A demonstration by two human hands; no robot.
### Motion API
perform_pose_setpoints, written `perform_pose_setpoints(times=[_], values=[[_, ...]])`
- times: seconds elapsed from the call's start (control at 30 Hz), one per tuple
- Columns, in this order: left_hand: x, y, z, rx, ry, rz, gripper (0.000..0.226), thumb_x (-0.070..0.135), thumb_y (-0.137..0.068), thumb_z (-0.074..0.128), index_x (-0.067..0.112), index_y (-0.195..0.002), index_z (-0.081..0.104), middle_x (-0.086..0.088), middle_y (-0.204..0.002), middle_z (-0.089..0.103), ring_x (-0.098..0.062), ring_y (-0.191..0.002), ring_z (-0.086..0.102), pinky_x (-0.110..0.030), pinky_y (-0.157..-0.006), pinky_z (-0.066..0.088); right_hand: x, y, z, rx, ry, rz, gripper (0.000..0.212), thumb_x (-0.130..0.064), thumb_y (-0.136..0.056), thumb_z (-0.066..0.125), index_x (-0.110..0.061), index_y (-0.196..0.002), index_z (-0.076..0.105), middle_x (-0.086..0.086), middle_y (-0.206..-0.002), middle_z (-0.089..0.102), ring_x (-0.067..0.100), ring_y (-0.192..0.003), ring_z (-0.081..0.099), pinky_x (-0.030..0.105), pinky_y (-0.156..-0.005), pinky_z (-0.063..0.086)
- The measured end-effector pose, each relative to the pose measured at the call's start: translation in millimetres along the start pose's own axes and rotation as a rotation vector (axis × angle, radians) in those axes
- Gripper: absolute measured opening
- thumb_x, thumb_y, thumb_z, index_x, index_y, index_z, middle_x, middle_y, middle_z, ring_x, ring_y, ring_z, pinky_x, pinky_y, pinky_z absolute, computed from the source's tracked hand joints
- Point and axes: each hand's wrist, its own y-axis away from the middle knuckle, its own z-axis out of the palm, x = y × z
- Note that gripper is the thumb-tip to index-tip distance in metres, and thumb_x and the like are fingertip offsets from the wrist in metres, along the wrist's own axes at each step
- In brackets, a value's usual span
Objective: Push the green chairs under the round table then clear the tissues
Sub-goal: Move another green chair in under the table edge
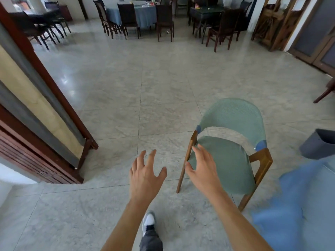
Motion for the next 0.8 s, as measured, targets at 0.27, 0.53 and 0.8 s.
perform_pose_setpoints(times=[0.27, 0.53, 0.8], values=[[-51.4, -167.0, 14.8, -0.055, 0.011, 0.048, 0.069, 0.053, -0.085, 0.063, 0.034, -0.146, 0.038, -0.008, -0.151, 0.041, -0.034, -0.135, 0.041, -0.051, -0.103, 0.042, -38.9, -148.2, 43.5, 0.049, 0.045, 0.061, 0.059, -0.031, -0.09, 0.059, -0.013, -0.142, 0.039, 0.008, -0.156, 0.033, 0.026, -0.143, 0.029, 0.04, -0.111, 0.03], [-62.0, -322.1, 21.3, -0.079, 0.052, 0.138, 0.068, 0.052, -0.085, 0.063, 0.035, -0.146, 0.037, -0.006, -0.152, 0.039, -0.031, -0.137, 0.038, -0.049, -0.105, 0.038, -59.1, -282.5, 63.8, 0.104, 0.042, 0.13, 0.06, -0.03, -0.091, 0.059, -0.013, -0.145, 0.039, 0.011, -0.158, 0.029, 0.026, -0.144, 0.026, 0.039, -0.115, 0.026], [-40.1, -458.5, 58.3, -0.112, 0.079, 0.181, 0.068, 0.05, -0.088, 0.061, 0.034, -0.149, 0.034, -0.006, -0.157, 0.032, -0.03, -0.142, 0.031, -0.048, -0.111, 0.033, -30.3, -411.2, 71.9, 0.135, 0.034, 0.174, 0.062, -0.028, -0.091, 0.06, -0.01, -0.146, 0.039, 0.012, -0.158, 0.029, 0.027, -0.144, 0.026, 0.041, -0.115, 0.028]])
